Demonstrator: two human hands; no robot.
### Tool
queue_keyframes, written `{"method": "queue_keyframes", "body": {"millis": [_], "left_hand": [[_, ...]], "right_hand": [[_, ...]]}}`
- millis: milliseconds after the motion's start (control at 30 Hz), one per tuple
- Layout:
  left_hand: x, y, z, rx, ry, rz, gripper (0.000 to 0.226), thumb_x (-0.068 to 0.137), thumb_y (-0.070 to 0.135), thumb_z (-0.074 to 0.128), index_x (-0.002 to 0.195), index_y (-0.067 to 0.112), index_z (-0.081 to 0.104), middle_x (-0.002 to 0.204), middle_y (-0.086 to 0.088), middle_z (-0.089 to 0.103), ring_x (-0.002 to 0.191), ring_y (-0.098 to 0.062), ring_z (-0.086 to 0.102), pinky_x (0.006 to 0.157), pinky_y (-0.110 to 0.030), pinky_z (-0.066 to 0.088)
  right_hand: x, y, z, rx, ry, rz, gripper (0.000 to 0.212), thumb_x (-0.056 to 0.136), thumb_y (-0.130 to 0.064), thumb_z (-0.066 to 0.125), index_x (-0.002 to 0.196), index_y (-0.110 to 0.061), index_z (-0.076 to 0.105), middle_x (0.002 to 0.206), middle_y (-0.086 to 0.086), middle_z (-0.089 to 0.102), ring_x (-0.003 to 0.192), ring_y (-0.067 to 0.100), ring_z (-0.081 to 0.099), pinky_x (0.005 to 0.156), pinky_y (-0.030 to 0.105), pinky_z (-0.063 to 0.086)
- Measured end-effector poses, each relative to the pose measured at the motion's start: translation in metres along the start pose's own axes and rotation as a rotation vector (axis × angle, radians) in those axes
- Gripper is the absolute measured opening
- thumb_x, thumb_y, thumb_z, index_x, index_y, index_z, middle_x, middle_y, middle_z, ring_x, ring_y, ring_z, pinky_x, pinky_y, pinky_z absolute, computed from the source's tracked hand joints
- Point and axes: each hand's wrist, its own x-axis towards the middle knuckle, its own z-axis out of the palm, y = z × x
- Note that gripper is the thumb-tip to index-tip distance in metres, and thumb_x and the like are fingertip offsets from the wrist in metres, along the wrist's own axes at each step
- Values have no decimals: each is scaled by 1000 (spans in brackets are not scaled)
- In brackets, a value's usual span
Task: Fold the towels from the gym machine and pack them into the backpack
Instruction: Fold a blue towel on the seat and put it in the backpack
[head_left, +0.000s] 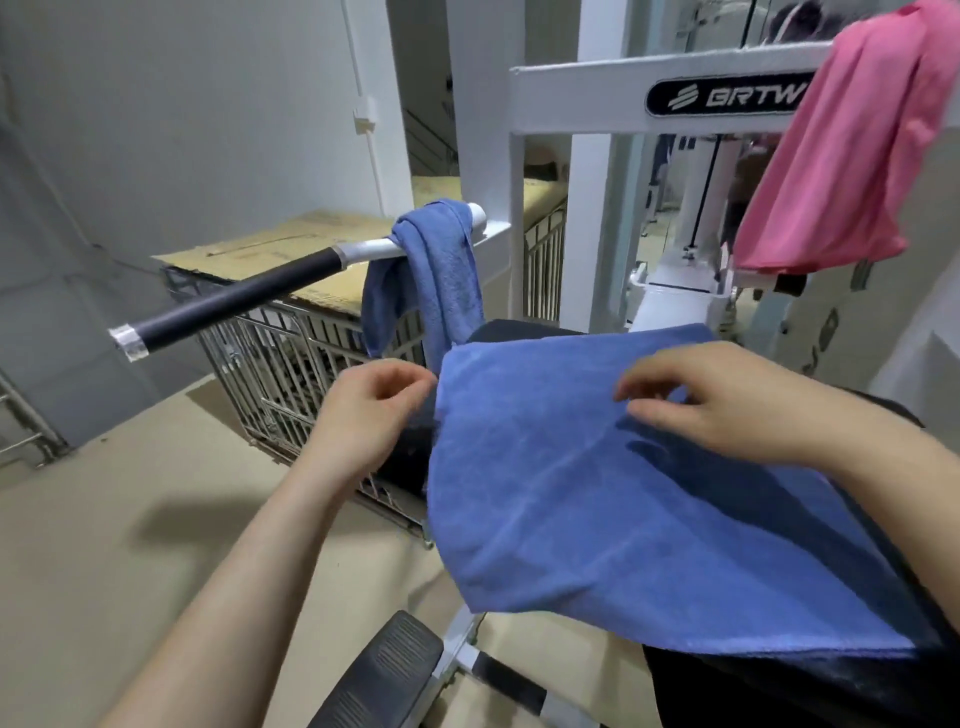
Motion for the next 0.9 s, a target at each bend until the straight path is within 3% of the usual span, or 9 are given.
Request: {"method": "queue_keyframes", "body": {"millis": [100, 233, 400, 467, 600, 733, 833, 900], "left_hand": [[67, -9, 25, 292, -103, 72, 14, 88, 24, 63, 97, 25, 74, 94, 10, 73, 91, -8, 66, 78, -24, 46], [114, -24, 41, 463, -284, 155, 36, 91, 36, 60, 123, 21, 65, 120, 3, 66, 109, -15, 59, 86, -26, 40], [134, -30, 31, 425, -372, 323, 23, 80, 38, 74, 101, 34, 67, 85, 9, 61, 78, -10, 57, 71, -26, 41], [136, -34, 28, 304, -415, 293, 25, 75, 37, 78, 95, 38, 61, 74, 11, 55, 65, -7, 49, 66, -25, 41], [147, -40, 28, 209, -514, 207, 13, 73, 34, 81, 75, 30, 69, 56, 15, 50, 52, -1, 42, 58, -22, 35], [153, -37, 27, 91, -551, 153, 16, 81, 24, 76, 70, 16, 67, 55, 12, 53, 51, -3, 42, 56, -20, 36], [158, -42, 31, -141, -454, 85, 17, 87, 12, 68, 71, 13, 64, 62, 2, 55, 53, -6, 43, 56, -25, 35], [162, -45, 36, -151, -405, 80, 16, 85, 10, 71, 71, 13, 63, 61, 1, 55, 51, -7, 43, 55, -25, 35]], "right_hand": [[72, 12, 18, -78, -14, 55, 23, 92, -29, 54, 113, -27, 63, 106, -4, 66, 101, 18, 59, 92, 36, 46], [119, 34, 25, -165, -61, 107, 36, 89, -35, 58, 125, -31, 55, 111, -2, 55, 107, 22, 54, 95, 39, 44], [131, 41, 5, -154, -127, 181, 33, 80, -32, 74, 112, -32, 64, 105, -5, 60, 91, 11, 55, 79, 25, 40], [134, 43, 1, -171, -125, 187, 30, 78, -30, 76, 105, -31, 65, 99, -5, 60, 83, 8, 54, 75, 25, 39], [137, 52, -3, -127, -127, 243, 23, 75, -25, 80, 88, -28, 61, 84, -3, 60, 74, 13, 55, 71, 33, 47], [131, 68, -14, -121, -186, 336, 17, 77, -28, 78, 82, -30, 62, 84, -5, 61, 79, 17, 59, 75, 35, 49], [127, 76, -28, -126, -281, 436, 26, 77, -29, 78, 98, -32, 64, 97, -4, 62, 88, 17, 61, 77, 32, 48], [126, 79, -35, -142, -326, 487, 31, 77, -30, 79, 104, -31, 63, 100, -3, 61, 88, 15, 61, 77, 30, 47]]}}
